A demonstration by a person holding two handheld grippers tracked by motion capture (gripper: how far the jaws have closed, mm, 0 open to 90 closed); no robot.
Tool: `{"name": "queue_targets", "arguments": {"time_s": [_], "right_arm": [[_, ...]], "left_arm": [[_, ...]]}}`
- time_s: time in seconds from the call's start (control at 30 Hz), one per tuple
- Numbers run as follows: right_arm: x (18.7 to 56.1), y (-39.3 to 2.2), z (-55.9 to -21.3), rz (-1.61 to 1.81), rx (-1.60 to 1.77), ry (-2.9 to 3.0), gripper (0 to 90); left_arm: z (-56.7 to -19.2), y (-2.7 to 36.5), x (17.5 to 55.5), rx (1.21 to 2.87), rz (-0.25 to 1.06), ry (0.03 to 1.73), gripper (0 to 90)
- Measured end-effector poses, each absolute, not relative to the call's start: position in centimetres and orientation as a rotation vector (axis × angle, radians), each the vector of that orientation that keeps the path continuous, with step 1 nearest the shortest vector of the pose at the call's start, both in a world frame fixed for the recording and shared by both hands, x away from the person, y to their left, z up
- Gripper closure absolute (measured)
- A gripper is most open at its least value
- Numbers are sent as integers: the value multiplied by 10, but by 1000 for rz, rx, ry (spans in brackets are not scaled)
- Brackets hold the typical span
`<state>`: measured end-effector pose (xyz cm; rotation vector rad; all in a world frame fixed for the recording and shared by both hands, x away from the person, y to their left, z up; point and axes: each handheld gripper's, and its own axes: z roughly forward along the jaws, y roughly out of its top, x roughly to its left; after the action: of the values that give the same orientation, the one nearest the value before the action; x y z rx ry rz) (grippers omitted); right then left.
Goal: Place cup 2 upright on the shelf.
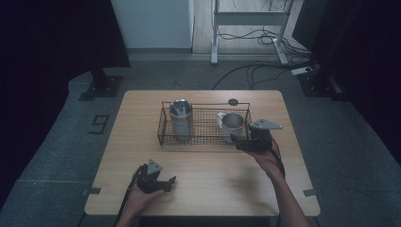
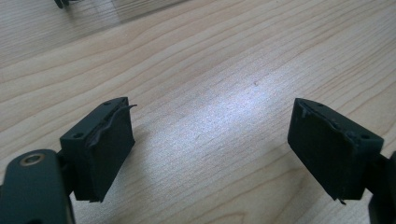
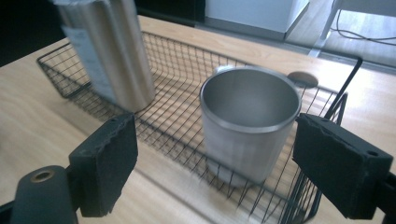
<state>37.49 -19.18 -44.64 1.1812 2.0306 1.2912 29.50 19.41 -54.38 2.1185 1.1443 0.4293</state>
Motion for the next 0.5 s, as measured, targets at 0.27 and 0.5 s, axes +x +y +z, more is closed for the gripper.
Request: {"name": "queue_targets", "arguments": {"time_s": [0.27, 0.5], "right_arm": [[348, -200, -460, 1304, 1194, 2050, 146], [332, -208, -474, 1311, 1228, 2061, 152]], "left_arm": [[-544, 194, 295, 2116, 429, 1147, 145], [-544, 194, 295, 2116, 429, 1147, 145]]}}
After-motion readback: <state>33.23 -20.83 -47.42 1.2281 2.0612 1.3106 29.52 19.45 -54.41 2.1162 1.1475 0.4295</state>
